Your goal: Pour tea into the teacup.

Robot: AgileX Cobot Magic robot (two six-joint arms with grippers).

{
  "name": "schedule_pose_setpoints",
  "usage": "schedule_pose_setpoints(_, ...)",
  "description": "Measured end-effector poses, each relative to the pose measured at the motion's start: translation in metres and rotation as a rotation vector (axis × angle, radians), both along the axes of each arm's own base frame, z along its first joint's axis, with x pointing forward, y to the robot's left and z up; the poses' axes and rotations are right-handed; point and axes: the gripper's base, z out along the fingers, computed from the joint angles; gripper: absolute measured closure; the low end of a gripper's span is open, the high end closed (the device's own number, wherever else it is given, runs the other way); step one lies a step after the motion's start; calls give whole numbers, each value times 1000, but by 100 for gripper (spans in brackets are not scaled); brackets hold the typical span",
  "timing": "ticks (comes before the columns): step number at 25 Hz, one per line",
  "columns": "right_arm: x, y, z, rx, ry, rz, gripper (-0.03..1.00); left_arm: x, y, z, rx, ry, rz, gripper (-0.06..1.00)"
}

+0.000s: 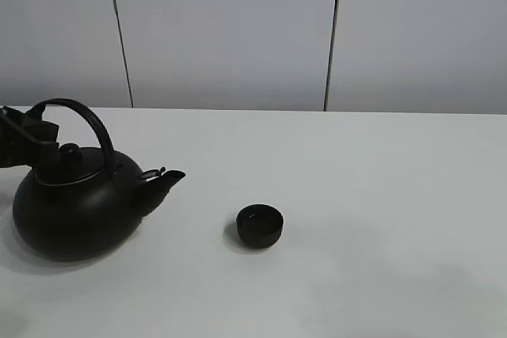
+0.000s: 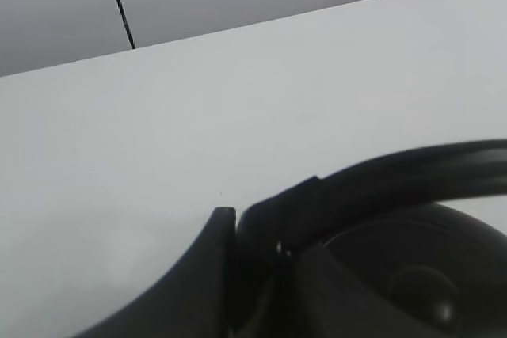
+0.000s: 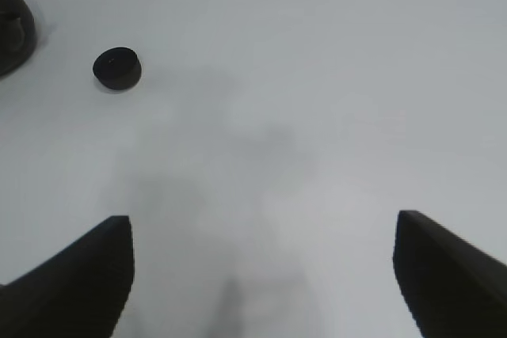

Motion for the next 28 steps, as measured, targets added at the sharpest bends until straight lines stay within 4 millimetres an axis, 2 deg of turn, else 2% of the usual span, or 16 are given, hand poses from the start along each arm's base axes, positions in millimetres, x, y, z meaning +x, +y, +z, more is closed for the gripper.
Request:
schedule_pose_setpoints(15,0,0,0,0,2,0,36,0,0,0,40,-9,-16,83)
schedule_pose_setpoints(18,0,0,0,0,2,0,36,0,0,1,33,-11,-13,76)
schedule_pose_setpoints(23,0,0,0,0,2,0,36,1,1,5,19,-35,-2,57)
schedule_pose_setpoints(28,0,0,0,0,2,0,36,-11,2,-1,11,-19,-2,50)
